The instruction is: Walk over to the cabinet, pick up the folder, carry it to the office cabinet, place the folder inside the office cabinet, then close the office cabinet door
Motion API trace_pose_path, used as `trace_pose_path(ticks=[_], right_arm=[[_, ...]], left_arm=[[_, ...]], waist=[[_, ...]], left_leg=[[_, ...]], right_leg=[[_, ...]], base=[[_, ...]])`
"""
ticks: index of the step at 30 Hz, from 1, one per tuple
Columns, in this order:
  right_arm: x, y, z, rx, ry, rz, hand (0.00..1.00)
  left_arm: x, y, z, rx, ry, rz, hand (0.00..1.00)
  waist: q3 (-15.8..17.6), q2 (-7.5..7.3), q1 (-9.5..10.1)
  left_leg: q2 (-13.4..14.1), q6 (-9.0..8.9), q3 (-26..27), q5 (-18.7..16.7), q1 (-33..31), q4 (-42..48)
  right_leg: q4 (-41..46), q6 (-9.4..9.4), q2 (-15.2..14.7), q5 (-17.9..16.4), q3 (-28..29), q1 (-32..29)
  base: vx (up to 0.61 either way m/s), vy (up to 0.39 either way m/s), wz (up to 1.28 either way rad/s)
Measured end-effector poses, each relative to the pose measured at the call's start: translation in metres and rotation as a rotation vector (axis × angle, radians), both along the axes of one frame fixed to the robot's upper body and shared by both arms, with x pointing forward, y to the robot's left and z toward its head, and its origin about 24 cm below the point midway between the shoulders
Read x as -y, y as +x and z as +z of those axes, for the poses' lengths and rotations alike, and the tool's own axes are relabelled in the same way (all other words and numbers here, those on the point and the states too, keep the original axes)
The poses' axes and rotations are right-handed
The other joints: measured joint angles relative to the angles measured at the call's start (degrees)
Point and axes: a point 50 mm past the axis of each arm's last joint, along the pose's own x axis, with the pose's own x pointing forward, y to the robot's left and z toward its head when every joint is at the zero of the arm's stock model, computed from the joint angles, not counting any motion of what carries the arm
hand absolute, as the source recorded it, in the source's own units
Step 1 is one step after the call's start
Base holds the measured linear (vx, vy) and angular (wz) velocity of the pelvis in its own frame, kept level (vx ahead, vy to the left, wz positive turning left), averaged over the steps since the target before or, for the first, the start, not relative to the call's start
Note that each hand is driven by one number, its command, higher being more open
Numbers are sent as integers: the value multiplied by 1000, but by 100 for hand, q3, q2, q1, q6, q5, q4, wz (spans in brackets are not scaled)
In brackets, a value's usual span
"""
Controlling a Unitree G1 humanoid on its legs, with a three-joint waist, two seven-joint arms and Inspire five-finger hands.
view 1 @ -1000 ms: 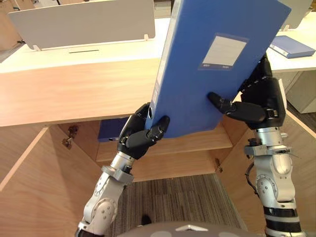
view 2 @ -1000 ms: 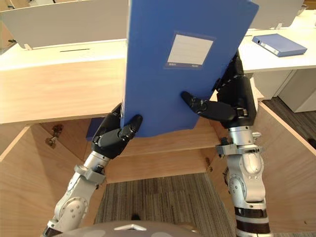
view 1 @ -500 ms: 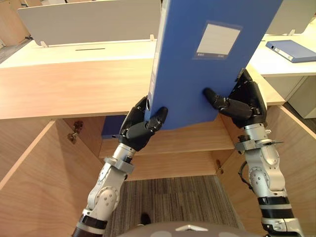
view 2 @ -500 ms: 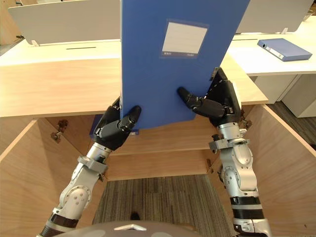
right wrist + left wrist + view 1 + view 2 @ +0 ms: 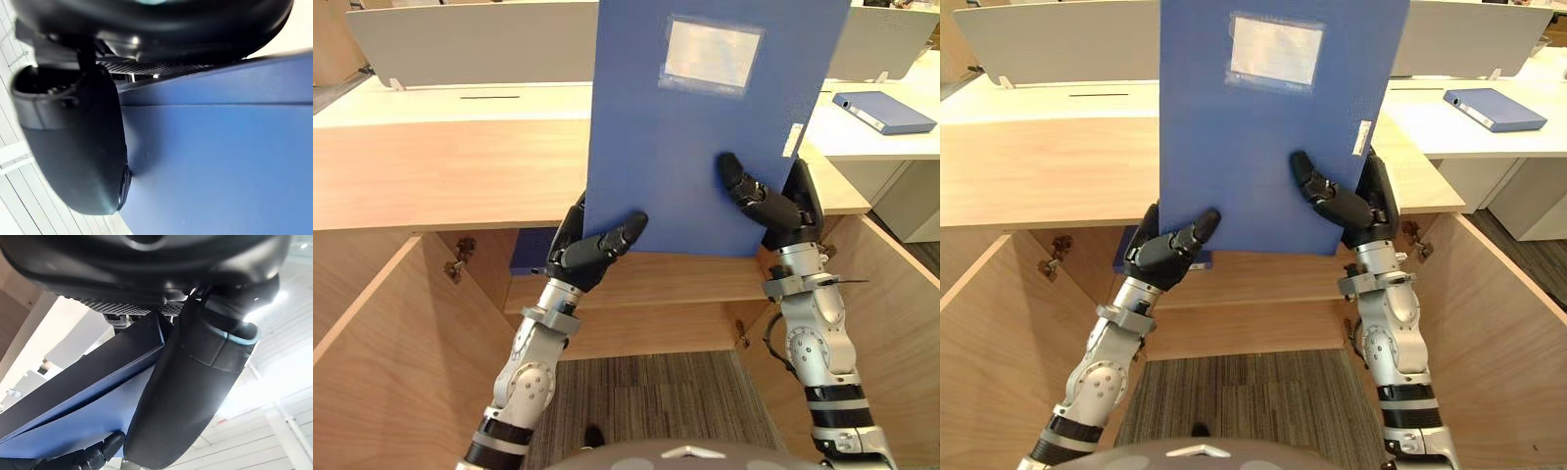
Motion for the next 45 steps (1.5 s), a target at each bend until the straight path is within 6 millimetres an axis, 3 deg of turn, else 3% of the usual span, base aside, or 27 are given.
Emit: trace_pose_path(ticks=[6, 10, 13, 15, 18, 22, 28, 30, 36, 45], right_arm=[[-6, 0, -2, -4, 6, -18, 0], [-15, -1, 2, 12, 18, -31, 0], [-18, -7, 6, 38, 15, -37, 0], [-19, -12, 5, 46, 4, -30, 0], [-18, -15, 3, 38, 10, -40, 0], [-11, -21, 0, 30, 52, -88, 0], [-12, -23, 5, 57, 67, -97, 0], [-14, -25, 9, 75, 38, -101, 0], [-19, -28, 17, 111, 31, -83, 0], [-50, -37, 16, 124, -124, 30, 0]], left_arm=[[-5, 2, 3, 24, 94, 110, 100], [-10, 0, 18, 71, 135, 289, 100], [-22, -8, 38, 161, 123, 442, 100], [-41, -19, 51, 225, 115, 606, 100], [-60, -30, 55, 236, 107, 763, 100], [-84, -49, 39, 132, 131, 954, 100], [-97, -60, 21, 21, 213, 1027, 100], [-100, -63, 6, -51, 263, 1034, 100], [-99, -64, -36, -266, 450, 998, 100], [-85, -73, -103, -573, 636, 880, 100]], waist=[[-1, -2, 9], [9, -17, 15], [18, -30, 15], [18, -30, 25], [20, -34, 45], [39, -61, 137], [79, -117, 154], [88, -112, 167], [126, -103, 204], [160, -134, 224]], left_leg=[[0, -1, -25, 1, 2, 0], [-2, -3, -82, 0, -4, 0], [-13, -8, -204, -3, -6, -1], [-19, -10, -275, -4, -9, -1], [-27, -19, -353, -5, -4, -2], [-40, -50, -472, -15, -28, -2], [-59, -66, -619, 0, -107, -2], [-65, -67, -648, 1, -112, -2], [-61, -98, -698, -9, -112, -3], [-51, -99, -701, -9, -142, -1]], right_leg=[[-14, 9, 2, 5, -36, 21], [-27, 1, 3, -3, -97, 55], [-68, -9, 1, -16, -217, 141], [-63, -15, 2, -47, -293, 173], [-65, -24, 0, -80, -385, 221], [-49, -42, -1, -133, -498, 247], [-44, -46, -5, -156, -669, 248], [-35, -44, -8, -164, -699, 262], [16, -63, -2, -236, -748, 256], [26, -77, 5, -262, -751, 231]], base=[[-8, 2, 2], [-16, 3, 8], [-3, -2, 20], [5, -7, 18], [-1, -8, 16], [-10, -4, 14], [-8, -2, 15], [-10, 4, 8], [-17, 0, 5], [0, 0, 0]])
